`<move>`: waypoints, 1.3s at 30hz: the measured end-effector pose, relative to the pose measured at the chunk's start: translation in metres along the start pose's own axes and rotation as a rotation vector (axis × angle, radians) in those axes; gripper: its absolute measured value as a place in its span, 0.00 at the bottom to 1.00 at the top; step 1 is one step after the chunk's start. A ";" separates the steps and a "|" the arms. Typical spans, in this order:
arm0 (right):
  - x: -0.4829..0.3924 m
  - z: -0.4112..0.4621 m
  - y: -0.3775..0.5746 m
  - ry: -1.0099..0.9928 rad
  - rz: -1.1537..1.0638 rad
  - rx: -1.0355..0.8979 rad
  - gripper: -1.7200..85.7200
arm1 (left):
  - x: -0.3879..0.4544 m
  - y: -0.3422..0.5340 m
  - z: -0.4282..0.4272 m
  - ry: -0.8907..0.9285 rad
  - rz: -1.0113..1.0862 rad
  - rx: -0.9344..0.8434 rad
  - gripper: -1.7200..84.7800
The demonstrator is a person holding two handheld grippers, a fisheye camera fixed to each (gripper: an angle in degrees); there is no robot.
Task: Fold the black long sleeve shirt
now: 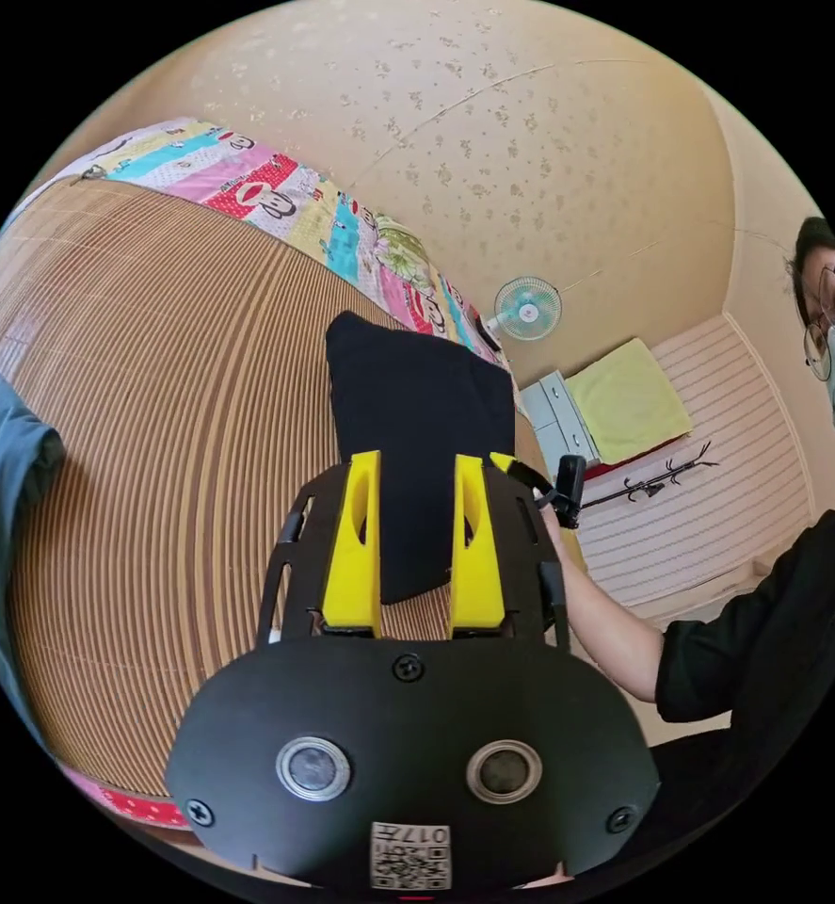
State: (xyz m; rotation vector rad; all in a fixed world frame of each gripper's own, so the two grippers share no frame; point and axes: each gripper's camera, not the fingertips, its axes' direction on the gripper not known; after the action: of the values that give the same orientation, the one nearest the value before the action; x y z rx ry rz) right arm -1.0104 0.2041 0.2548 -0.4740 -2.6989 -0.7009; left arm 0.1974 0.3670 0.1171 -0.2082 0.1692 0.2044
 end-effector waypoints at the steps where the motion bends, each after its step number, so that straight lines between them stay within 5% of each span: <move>1: 0.013 -0.007 0.008 0.017 0.032 -0.010 0.11 | -0.001 -0.003 0.012 0.000 -0.008 -0.021 0.15; 5: 0.079 -0.037 0.039 0.032 0.235 -0.068 0.15 | -0.007 -0.012 0.040 -0.036 -0.035 -0.081 0.16; 11: 0.119 -0.102 0.049 -0.058 0.345 0.104 0.23 | -0.041 -0.038 0.062 -0.052 -0.128 -0.110 0.21; 19: 0.154 -0.069 0.011 -0.230 0.353 -0.145 0.24 | -0.085 -0.067 0.143 0.056 -0.239 -0.395 0.24; 23: 0.148 -0.049 0.008 -0.181 0.373 -0.204 0.19 | -0.086 -0.064 0.136 0.043 -0.232 -0.381 0.22; 29: 0.094 -0.017 0.030 -0.249 0.332 -0.236 0.17 | -0.090 -0.040 0.060 -0.007 -0.222 -0.322 0.18; 39: -0.115 0.189 0.051 -0.469 0.242 -0.222 0.16 | -0.127 -0.017 -0.245 -0.274 -0.190 -0.097 0.18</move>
State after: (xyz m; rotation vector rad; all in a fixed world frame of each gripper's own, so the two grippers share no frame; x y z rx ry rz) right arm -0.9276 0.3161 0.0759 -1.1246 -2.9149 -0.9171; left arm 0.0426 0.2734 -0.0920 -0.2891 -0.1326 0.0510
